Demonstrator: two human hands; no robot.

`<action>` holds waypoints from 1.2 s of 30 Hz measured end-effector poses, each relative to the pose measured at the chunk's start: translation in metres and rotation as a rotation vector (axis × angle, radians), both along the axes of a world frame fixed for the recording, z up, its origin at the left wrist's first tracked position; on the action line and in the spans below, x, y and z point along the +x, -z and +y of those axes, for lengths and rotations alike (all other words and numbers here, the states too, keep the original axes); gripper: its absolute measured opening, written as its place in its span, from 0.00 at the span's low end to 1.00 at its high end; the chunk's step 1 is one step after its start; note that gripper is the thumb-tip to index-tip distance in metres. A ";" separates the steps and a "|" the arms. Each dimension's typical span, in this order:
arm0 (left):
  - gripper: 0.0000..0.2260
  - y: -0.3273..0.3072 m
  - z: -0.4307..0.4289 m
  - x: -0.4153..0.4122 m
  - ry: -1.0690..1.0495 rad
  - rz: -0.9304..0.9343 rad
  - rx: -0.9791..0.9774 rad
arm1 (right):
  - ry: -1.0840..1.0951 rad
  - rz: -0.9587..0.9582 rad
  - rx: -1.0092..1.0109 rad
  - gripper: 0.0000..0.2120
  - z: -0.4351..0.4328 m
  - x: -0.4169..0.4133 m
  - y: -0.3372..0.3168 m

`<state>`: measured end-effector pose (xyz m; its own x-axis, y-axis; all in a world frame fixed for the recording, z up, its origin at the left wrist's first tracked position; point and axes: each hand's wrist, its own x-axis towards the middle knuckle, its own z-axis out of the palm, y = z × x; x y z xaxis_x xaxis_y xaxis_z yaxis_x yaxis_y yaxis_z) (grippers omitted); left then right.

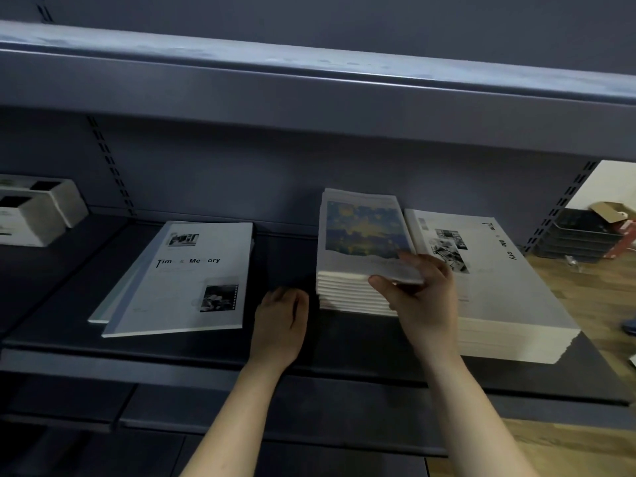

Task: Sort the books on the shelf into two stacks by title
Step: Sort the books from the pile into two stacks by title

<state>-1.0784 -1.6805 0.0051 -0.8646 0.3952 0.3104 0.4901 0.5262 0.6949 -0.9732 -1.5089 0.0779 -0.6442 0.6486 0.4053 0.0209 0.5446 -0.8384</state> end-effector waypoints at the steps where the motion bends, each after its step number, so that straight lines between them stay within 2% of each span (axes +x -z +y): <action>1: 0.18 0.000 0.000 0.000 -0.002 0.003 -0.004 | 0.004 0.005 -0.009 0.27 0.001 -0.003 0.001; 7: 0.17 0.000 0.000 0.000 -0.005 0.009 -0.010 | 0.007 0.025 -0.034 0.27 0.004 -0.014 0.006; 12: 0.10 0.002 0.001 -0.002 -0.002 0.025 -0.012 | -0.028 0.030 -0.066 0.29 0.006 -0.018 0.009; 22: 0.16 0.002 0.003 -0.004 -0.018 0.047 -0.035 | -0.057 0.011 -0.120 0.30 0.009 -0.026 0.009; 28: 0.11 0.003 0.003 -0.005 -0.016 0.055 -0.034 | -0.080 0.010 -0.108 0.29 0.010 -0.026 0.009; 32: 0.11 0.002 0.003 -0.004 -0.017 0.034 -0.036 | -0.093 0.019 -0.042 0.24 0.010 -0.022 0.009; 36: 0.10 -0.002 0.000 -0.001 0.000 0.009 0.004 | -0.008 0.059 0.119 0.16 0.007 -0.012 0.010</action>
<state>-1.0795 -1.6801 0.0074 -0.8618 0.3936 0.3198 0.4961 0.5235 0.6927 -0.9855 -1.5024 0.0678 -0.6220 0.5885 0.5165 -0.0317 0.6402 -0.7676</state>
